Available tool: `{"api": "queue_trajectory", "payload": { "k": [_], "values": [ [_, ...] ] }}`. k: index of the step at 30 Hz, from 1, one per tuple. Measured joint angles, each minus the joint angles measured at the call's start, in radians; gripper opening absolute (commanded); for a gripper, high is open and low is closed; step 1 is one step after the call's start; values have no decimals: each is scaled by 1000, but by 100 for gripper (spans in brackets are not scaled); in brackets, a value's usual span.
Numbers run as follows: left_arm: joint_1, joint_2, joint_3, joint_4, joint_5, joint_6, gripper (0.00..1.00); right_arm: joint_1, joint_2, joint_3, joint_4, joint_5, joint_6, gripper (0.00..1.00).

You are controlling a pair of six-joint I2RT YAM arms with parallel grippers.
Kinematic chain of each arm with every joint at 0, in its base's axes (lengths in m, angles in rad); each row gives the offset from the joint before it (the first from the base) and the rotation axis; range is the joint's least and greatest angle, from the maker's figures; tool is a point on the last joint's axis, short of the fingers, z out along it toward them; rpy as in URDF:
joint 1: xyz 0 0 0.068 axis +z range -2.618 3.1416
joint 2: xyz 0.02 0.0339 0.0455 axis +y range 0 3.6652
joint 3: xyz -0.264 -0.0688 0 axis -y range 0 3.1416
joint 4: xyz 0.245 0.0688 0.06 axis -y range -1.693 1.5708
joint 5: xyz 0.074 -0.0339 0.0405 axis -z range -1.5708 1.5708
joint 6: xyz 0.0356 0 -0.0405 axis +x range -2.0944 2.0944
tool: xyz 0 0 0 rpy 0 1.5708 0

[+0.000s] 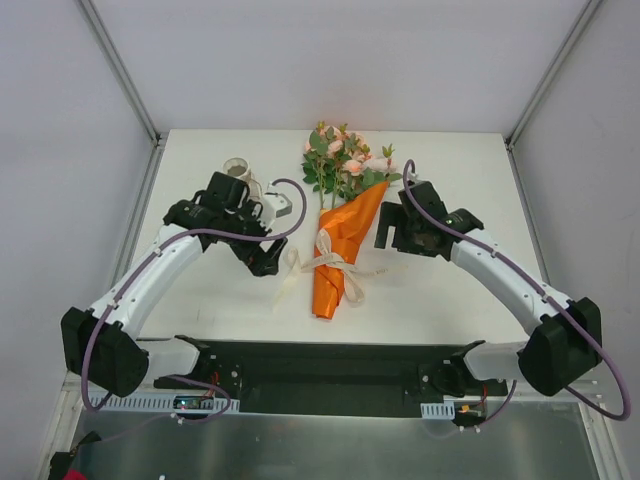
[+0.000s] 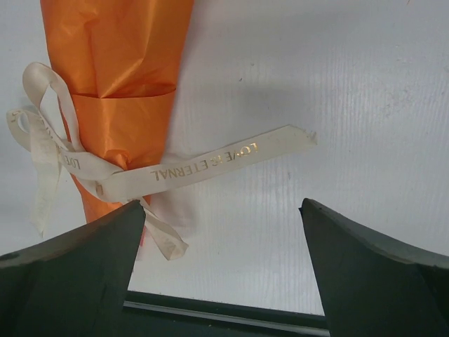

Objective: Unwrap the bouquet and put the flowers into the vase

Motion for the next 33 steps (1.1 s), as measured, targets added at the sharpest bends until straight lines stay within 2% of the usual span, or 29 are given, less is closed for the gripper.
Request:
{"api": "queue_trajectory", "payload": {
  "k": [10,19,21,24,25,28,29,31,32,33],
  "values": [
    [-138,171,-113,165,-24,42,99,0,56,-116,128,-108,155,87],
    [-148,333,-125,302,-69,63,99,-24,77,-179,206,-157,209,85],
    [-148,377,-119,331,-77,63,97,-34,76,-203,221,-160,220,85],
    [-150,441,-107,362,-85,61,86,-48,76,-232,230,-166,232,84],
    [-150,457,-106,370,-88,60,77,-52,76,-240,235,-169,235,84],
    [-155,482,-105,385,-95,58,58,-64,75,-259,251,-177,245,84],
    [-157,482,-105,391,-94,55,44,-68,75,-265,257,-179,249,83],
    [-162,482,-105,399,-93,50,31,-72,75,-275,270,-185,256,82],
    [-163,482,-105,406,-93,49,17,-74,75,-280,280,-189,261,82],
    [-163,482,-105,408,-93,47,10,-76,75,-284,293,-195,269,81]
  ]
}}
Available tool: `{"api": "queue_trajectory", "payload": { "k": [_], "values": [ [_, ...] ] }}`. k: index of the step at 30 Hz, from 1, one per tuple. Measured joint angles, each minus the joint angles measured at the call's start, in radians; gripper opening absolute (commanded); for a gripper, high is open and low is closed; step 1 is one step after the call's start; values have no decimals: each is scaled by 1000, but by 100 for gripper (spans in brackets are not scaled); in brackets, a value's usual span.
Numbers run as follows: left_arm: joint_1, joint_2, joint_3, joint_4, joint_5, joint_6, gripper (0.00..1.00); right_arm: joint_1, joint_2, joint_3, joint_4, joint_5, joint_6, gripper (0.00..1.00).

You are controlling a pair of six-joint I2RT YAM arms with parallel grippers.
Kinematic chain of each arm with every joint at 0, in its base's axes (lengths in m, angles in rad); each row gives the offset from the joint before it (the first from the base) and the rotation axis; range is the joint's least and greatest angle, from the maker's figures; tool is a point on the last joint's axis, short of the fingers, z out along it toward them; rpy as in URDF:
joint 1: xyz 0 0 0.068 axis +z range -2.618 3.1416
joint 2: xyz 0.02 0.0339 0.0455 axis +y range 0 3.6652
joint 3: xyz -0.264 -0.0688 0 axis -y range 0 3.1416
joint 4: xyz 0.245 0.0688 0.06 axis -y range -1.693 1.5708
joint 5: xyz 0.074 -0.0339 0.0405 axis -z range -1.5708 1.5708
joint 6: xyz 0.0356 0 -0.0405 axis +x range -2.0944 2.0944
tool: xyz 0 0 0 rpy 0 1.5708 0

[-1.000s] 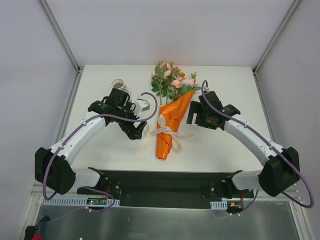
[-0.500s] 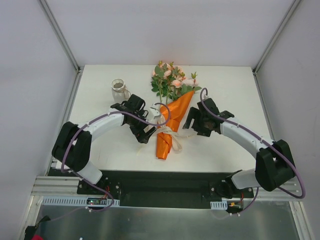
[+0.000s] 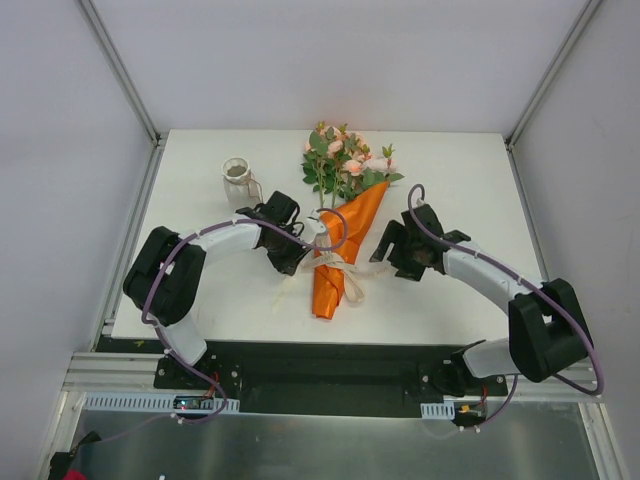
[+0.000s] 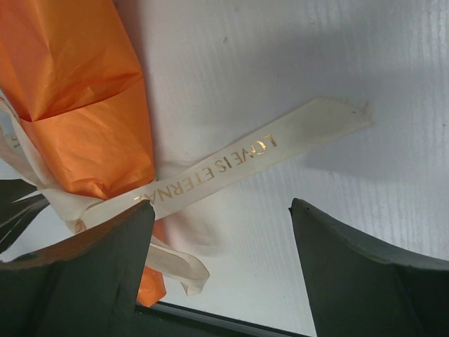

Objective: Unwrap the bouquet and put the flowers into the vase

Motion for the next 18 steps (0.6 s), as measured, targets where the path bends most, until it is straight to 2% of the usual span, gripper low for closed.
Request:
{"api": "queue_trajectory", "payload": {
  "k": [1,2,7,18],
  "values": [
    [0,0,0,5,0,3,3,-1,0,-4,13,-8,8,81],
    [0,0,0,5,0,-1,0,-1,2,-7,27,-17,16,80],
    [0,-3,-10,17,-10,9,0,6,25,-37,126,-70,72,78],
    [0,-61,-47,16,-34,23,0,85,85,-40,226,-120,224,73]
  ]
}}
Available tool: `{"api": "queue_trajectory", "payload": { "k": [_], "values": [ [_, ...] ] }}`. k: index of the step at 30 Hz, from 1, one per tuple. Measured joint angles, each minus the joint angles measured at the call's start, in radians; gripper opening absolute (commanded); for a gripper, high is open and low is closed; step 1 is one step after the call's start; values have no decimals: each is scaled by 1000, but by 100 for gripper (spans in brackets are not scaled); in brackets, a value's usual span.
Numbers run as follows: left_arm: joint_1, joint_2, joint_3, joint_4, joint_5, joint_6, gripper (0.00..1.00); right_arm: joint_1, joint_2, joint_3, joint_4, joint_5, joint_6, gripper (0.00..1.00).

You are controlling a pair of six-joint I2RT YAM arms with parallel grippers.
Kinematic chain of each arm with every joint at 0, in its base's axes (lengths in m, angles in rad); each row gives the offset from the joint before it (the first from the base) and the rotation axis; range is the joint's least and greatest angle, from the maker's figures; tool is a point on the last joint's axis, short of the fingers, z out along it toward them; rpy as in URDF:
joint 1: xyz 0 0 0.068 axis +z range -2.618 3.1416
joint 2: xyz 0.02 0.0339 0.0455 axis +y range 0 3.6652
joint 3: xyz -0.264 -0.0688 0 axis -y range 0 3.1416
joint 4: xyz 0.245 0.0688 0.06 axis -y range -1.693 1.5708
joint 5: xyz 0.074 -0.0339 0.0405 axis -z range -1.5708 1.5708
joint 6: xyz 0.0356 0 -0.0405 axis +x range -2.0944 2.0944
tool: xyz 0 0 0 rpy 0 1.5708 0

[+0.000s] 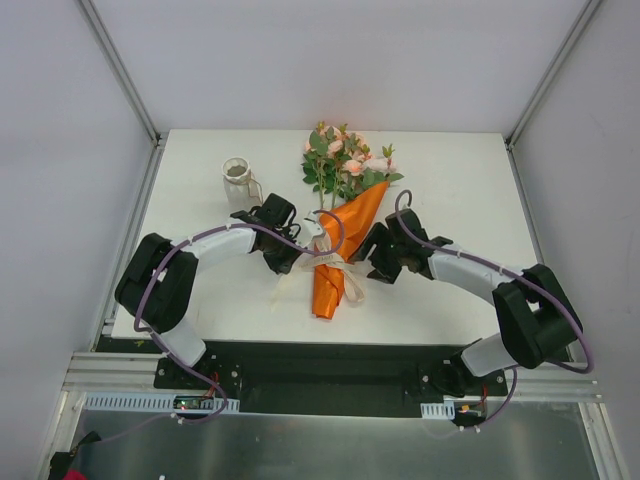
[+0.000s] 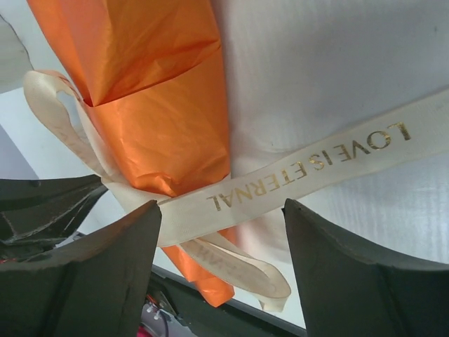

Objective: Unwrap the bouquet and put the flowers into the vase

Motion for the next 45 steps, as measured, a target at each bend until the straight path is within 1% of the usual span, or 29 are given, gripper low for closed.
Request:
{"api": "queue_trajectory", "payload": {
  "k": [5,10,13,14,16,17,19,20,22,26,31,34,37,40,45],
  "values": [
    [0,0,0,-1,-6,5,0,10,7,-29,34,0,79,69],
    [0,0,0,-1,-23,11,0,19,58,-40,48,2,146,65],
    [0,0,-2,0,-26,18,0,21,77,-40,68,2,171,58],
    [0,-2,-5,0,-26,22,0,21,84,-39,73,3,177,52],
    [0,-5,-10,-2,-28,28,0,21,96,-37,85,2,186,44],
    [0,-7,-11,-2,-29,30,0,21,105,-34,92,2,190,33],
    [0,-10,-14,-1,-36,32,0,21,119,-31,100,4,196,22],
    [0,-14,-16,-1,-43,34,0,21,121,-31,100,5,198,11],
    [0,-23,-22,-2,-52,36,0,21,122,-31,101,10,200,3],
    [0,-47,-24,-2,-69,45,0,18,97,-31,89,37,192,1],
    [3,-88,-24,-2,-103,48,0,8,-31,-31,37,102,146,1],
    [24,-111,-24,-8,-107,43,0,0,-108,-31,-1,151,110,1],
    [70,-138,-24,-23,-122,32,0,-26,-160,-31,-32,184,77,1],
    [130,-183,-24,-32,-145,28,0,-82,-206,-31,-72,211,34,1],
    [282,-299,-29,-69,-190,30,0,-206,-298,-25,-148,249,-54,1]
  ]
}}
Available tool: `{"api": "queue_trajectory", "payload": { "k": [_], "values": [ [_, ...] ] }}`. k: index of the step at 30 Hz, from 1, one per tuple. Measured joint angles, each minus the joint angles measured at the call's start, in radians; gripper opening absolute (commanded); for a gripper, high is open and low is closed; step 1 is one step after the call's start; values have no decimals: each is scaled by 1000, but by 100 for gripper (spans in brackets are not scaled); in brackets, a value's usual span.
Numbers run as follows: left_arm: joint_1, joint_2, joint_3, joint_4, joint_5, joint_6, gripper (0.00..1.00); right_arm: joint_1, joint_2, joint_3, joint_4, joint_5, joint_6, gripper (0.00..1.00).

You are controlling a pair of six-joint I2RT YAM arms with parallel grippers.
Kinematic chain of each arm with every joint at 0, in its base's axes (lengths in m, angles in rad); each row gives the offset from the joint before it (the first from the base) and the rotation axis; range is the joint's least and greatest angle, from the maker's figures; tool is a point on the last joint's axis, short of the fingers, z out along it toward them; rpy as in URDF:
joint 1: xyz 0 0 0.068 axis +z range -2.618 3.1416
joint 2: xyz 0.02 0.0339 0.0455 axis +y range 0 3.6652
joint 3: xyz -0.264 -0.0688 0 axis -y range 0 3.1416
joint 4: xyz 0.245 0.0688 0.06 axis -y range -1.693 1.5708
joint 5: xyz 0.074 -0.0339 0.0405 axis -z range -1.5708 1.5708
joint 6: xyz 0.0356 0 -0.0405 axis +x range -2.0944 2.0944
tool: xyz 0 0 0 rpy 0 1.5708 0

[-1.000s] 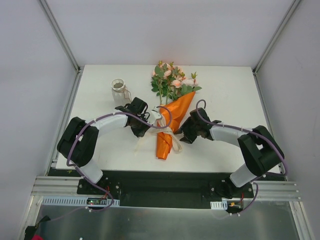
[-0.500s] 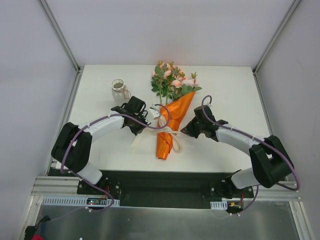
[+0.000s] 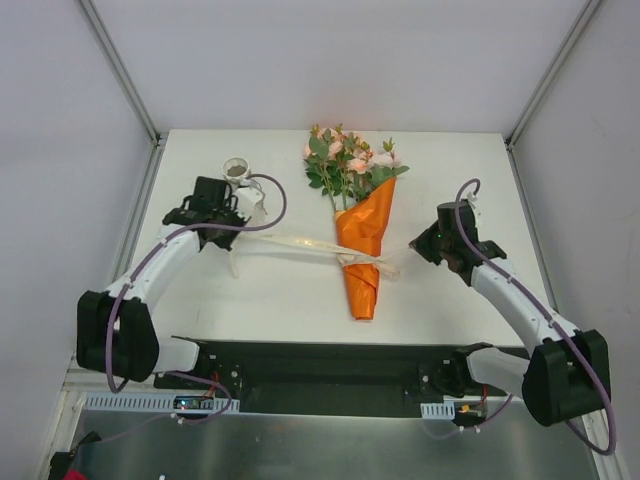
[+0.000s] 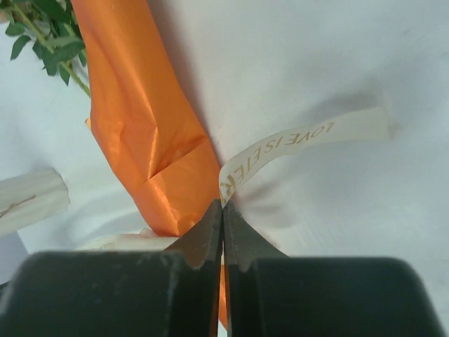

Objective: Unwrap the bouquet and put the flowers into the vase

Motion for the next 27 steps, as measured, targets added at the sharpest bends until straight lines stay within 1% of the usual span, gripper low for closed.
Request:
{"api": "queue_trajectory", "payload": {
  "k": [3,7,11,16,17,18,19,20,21,22,23,24,25,27],
  "values": [
    [124,-84,-26,-10,-29,5,0,-56,-62,24,-64,31,-74,1],
    [288,-182,-74,-31,-67,35,0,-66,-137,57,-122,77,-145,1],
    [418,-222,-103,-45,-96,72,0,-102,-196,61,-170,121,-191,1],
    [606,-216,-107,-51,-124,99,0,-174,-219,63,-223,221,-230,2],
    [641,-211,-106,-50,-130,100,0,-185,-220,66,-235,255,-240,6],
    [678,-203,-103,-48,-142,100,0,-190,-222,71,-246,281,-245,13],
    [708,-195,-100,-46,-149,100,1,-195,-223,83,-264,326,-255,36],
    [731,-187,-96,-43,-151,100,17,-198,-223,94,-277,364,-264,49],
    [745,-181,-92,-41,-152,100,71,-198,-223,105,-288,393,-264,62],
    [756,-179,-89,-38,-152,104,95,-198,-224,118,-303,424,-280,79],
    [761,-179,-89,-34,-151,111,99,-194,-227,135,-322,458,-302,83],
    [761,-182,-88,-32,-147,110,99,-190,-232,145,-330,479,-303,89],
    [761,-185,-87,-32,-141,107,99,-179,-241,155,-338,506,-321,92],
    [761,-200,-87,-42,-116,113,99,-118,-265,168,-345,550,-356,95]
  ]
}}
